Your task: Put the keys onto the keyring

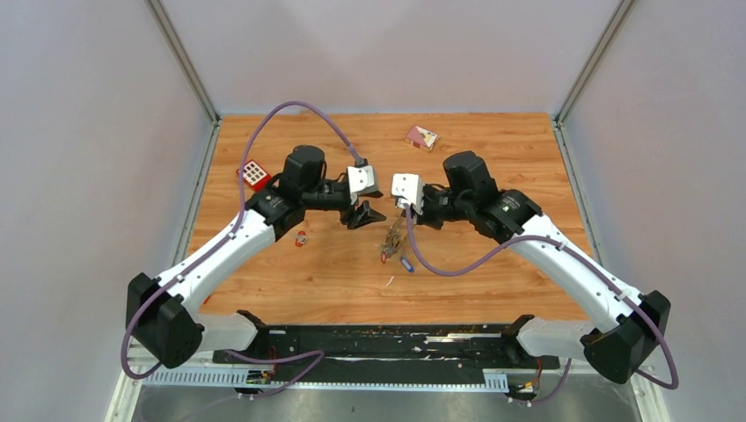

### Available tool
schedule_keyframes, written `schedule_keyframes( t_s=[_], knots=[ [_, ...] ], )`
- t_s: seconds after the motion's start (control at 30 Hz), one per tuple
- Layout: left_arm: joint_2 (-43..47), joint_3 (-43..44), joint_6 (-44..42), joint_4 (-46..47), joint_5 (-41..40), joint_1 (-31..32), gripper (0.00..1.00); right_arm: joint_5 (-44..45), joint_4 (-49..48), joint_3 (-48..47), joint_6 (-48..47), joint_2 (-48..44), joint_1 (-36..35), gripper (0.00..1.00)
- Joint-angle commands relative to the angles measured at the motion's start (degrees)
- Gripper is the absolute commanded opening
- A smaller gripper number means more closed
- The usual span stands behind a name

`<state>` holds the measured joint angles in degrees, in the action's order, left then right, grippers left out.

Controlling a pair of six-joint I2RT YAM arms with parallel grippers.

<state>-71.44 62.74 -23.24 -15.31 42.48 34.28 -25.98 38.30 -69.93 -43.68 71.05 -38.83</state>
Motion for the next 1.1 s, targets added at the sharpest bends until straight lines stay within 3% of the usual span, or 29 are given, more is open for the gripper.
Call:
schedule_keyframes(
  t_s=[0.0, 0.33, 0.77, 1.07],
  knots=[
    [-1.9, 0.5, 3.4, 7.1, 3.2, 0.6, 0.62, -3.0, -6.7, 0.9, 3.6, -3.2, -0.3, 0.0],
    [-3.0, -2.1, 5.6, 11.8, 8.4, 2.4, 0.41, -6.3, -8.4, 3.0, 5.9, -3.8, -0.2, 0.0],
    [-0.4, -5.9, 2.2, 12.1, 7.6, 3.1, 0.4, -6.9, -12.2, 6.1, 7.2, -6.0, -0.2, 0.0],
    [-2.1, -5.2, 5.0, 13.8, 7.6, 3.9, 0.29, -7.3, -13.2, 7.0, 7.5, -6.3, -0.2, 0.0]
  ],
)
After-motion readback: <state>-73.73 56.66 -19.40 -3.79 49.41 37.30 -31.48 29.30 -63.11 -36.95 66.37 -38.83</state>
